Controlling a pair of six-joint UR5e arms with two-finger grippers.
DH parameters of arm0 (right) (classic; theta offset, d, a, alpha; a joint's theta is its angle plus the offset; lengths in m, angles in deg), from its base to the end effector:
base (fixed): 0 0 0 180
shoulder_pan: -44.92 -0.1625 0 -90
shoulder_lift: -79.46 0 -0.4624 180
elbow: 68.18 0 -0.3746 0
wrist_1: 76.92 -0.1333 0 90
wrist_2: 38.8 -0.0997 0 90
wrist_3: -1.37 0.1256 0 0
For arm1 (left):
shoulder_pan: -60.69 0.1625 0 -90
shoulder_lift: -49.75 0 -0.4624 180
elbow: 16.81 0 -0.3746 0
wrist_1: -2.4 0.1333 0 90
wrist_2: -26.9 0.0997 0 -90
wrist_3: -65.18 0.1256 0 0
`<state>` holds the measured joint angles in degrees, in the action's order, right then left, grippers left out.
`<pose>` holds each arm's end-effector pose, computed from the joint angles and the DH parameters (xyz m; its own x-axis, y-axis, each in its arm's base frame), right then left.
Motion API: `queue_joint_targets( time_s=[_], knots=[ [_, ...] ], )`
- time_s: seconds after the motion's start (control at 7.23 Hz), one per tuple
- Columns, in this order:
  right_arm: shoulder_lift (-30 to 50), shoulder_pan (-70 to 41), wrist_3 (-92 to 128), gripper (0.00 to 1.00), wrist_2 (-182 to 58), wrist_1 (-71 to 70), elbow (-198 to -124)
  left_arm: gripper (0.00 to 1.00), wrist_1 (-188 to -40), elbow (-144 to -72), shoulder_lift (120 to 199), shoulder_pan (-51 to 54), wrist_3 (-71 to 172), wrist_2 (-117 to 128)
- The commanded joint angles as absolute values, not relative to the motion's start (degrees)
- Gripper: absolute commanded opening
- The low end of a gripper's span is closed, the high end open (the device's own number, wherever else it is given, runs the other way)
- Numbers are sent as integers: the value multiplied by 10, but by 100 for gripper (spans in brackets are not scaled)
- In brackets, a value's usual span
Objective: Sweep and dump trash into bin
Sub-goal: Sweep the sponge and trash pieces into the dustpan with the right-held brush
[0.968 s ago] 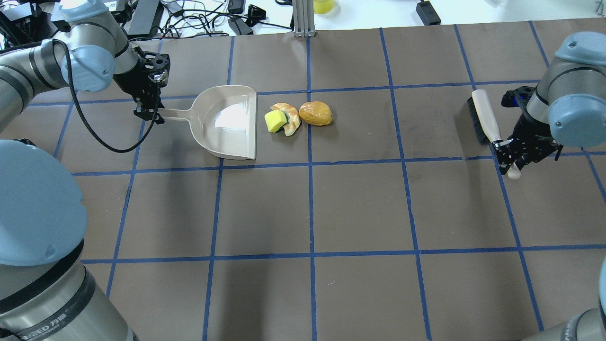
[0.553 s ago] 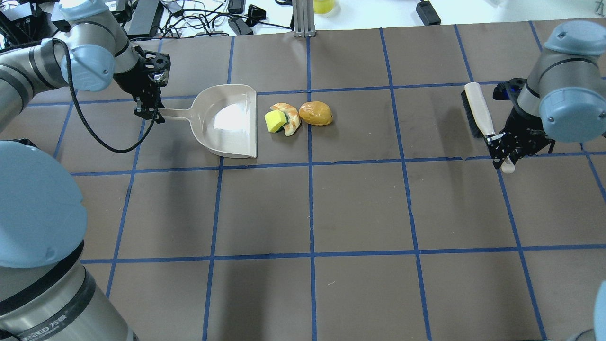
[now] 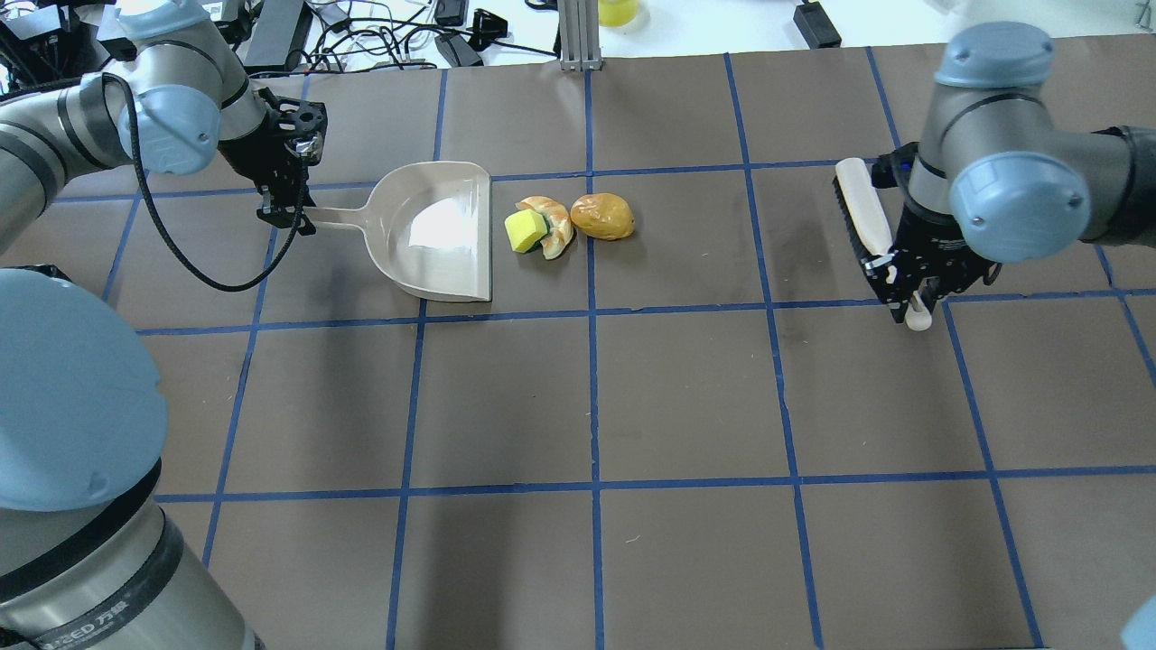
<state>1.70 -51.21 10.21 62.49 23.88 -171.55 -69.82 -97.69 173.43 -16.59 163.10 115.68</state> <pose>0.1616 -0.4863 0.3079 -0.9740 -0.0049 0.2263 0.0470 0.9736 0.2235 0.0174 -0.6945 0.2551 -0.0823 0.9901 0.1140 0.9955 0.0870 -0.0372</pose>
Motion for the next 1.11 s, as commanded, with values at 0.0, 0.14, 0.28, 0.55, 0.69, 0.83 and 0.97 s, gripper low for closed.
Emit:
queue_joint_targets(
  time_s=[0.0, 0.14, 0.28, 0.55, 0.69, 0.83, 0.97],
  knots=[
    [60, -604, 234, 0, 604, 235, -1687, 0, -693, -985, 1733, -170, 1627, 1158],
    [98, -639, 278, 0, 565, 233, -1638, 0, -692, -981, 1732, -171, 1621, 1158],
    [137, -665, 312, 0, 562, 215, -1592, 0, -692, -985, 1734, -171, 1621, 1158],
    [184, -681, 338, 0, 539, 213, -1539, 0, -694, -979, 1734, -172, 1620, 1165],
    [187, -681, 337, 0, 537, 214, -1537, 0, -697, -977, 1733, -174, 1615, 1192],
    [188, -682, 336, 0, 534, 218, -1536, 0, -699, -973, 1731, -174, 1614, 1194],
    [193, -682, 332, 0, 534, 219, -1535, 0, -700, -973, 1731, -174, 1613, 1194]
  ],
)
